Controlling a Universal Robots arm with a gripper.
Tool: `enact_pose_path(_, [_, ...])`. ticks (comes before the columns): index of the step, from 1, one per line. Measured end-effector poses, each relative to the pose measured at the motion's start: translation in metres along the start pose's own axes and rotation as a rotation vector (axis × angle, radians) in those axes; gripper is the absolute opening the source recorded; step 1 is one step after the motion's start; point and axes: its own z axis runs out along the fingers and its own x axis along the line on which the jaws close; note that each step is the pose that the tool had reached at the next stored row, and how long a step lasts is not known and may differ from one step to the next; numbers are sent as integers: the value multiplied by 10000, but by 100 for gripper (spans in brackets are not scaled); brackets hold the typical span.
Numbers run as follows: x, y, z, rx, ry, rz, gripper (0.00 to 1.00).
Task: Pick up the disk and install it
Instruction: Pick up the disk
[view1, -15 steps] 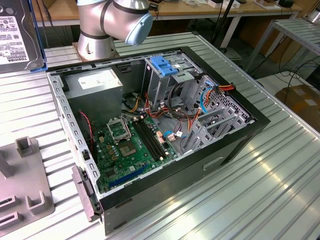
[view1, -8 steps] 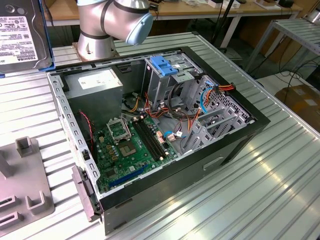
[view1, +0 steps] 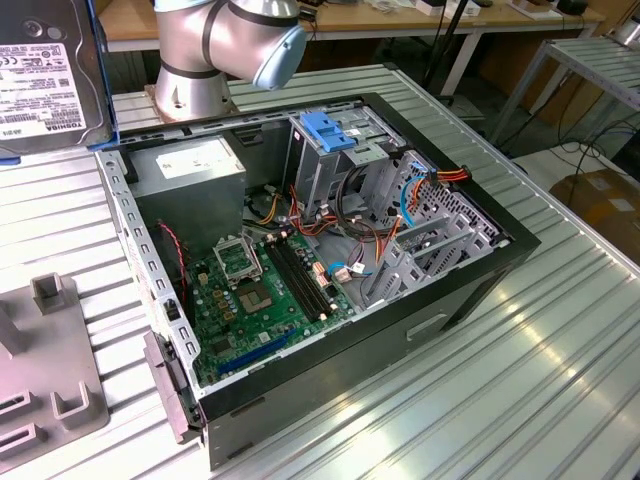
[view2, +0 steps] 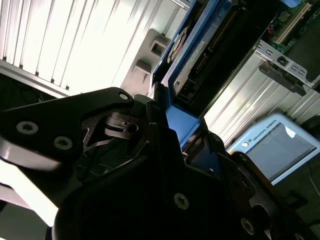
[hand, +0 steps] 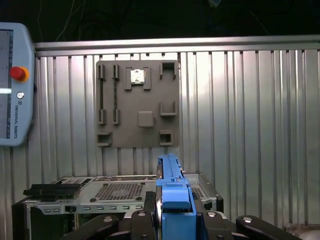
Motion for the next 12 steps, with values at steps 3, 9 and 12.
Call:
enact_pose_path(3, [27, -80, 13, -1, 1, 0, 37])
enact_pose_path(9, [24, -272, 30, -1, 8, 0, 37])
enact_pose_path(12, [22, -334, 36, 1, 9, -1, 37])
